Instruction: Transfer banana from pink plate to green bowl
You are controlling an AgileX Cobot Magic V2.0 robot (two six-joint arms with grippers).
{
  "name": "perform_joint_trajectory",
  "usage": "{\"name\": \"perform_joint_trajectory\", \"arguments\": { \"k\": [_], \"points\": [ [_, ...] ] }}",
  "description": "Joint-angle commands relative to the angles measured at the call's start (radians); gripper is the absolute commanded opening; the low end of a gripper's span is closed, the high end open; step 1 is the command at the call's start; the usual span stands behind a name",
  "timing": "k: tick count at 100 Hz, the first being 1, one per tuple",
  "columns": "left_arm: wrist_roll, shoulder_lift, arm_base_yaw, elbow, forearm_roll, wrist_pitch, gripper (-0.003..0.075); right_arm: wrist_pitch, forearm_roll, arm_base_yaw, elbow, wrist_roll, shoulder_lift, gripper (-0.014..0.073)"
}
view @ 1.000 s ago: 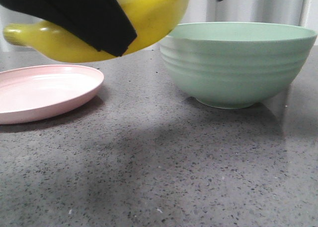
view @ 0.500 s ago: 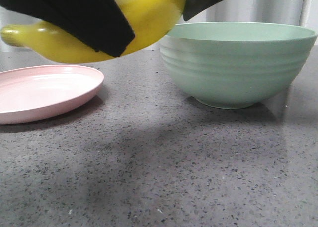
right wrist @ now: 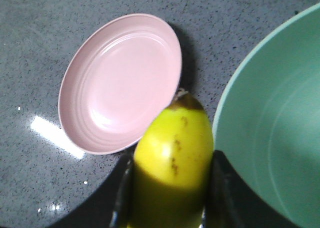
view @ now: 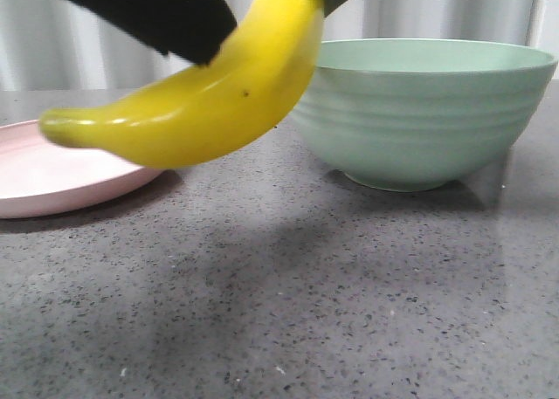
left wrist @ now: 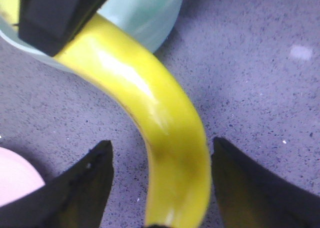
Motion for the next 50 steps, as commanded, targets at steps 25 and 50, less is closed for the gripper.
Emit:
{"name": "perform_joint_trajectory", "arguments": {
  "k": [25, 50],
  "points": [
    [-0.009, -0.129, -0.005, -0.035, -0.002, -0.051, 0.0406, -0.111, -0.024, -0.162, -0.127, -0.014, -0.041, -0.0079],
    [-0.009, -0.131, -0.005, -0.035, -0.005, -0.017, 0.0405, -0.153, -0.040, -0.327, -0.127, -0.014, -0.034, -0.0009]
  ]
}}
